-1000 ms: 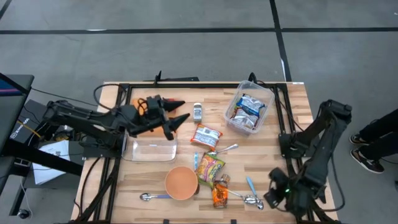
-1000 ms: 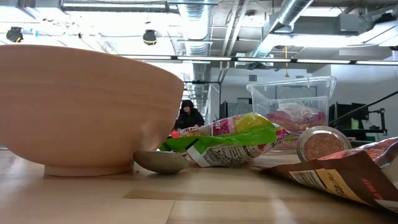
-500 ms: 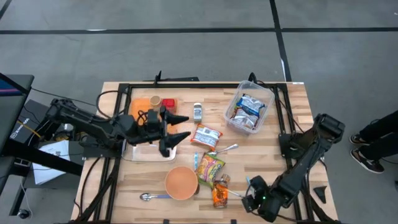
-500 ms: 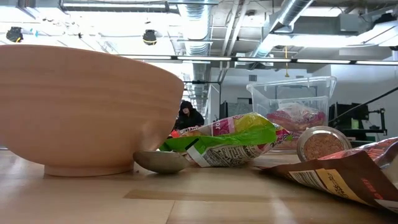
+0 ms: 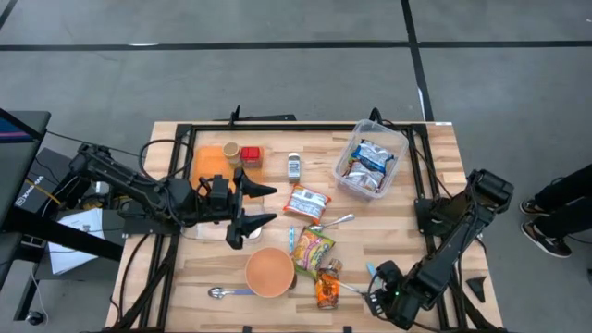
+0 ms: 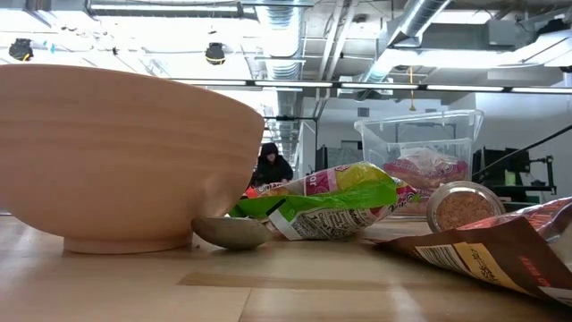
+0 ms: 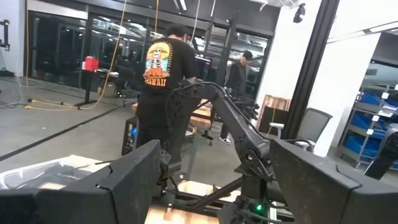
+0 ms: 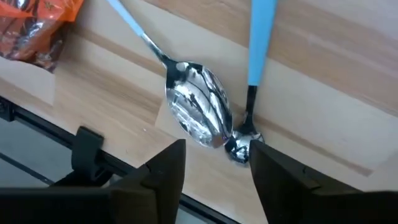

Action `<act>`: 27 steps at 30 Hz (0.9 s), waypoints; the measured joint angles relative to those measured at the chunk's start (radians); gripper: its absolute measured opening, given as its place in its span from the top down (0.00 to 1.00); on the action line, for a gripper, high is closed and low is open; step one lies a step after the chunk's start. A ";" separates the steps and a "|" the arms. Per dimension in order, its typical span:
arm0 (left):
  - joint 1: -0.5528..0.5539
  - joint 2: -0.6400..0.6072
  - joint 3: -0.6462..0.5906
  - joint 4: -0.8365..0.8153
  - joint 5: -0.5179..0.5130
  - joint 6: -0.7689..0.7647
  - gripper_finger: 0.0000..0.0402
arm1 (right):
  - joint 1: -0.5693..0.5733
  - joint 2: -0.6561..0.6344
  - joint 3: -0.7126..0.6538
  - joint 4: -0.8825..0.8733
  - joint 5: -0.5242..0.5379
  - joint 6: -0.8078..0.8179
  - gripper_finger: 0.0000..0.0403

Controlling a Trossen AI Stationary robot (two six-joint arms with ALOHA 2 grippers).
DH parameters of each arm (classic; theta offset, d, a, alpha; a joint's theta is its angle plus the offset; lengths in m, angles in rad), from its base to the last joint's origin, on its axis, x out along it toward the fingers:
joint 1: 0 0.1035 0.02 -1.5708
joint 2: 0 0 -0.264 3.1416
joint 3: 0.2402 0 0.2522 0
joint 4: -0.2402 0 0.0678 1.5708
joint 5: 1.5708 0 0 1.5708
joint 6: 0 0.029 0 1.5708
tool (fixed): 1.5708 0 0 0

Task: Pick & Place Food Item
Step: Put the orange spoon into the bottom transparent bin

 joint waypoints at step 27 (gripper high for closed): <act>0.004 0.000 0.000 0.024 -0.008 -0.007 0.26 | -0.009 0.000 -0.133 0.222 0.060 0.000 0.64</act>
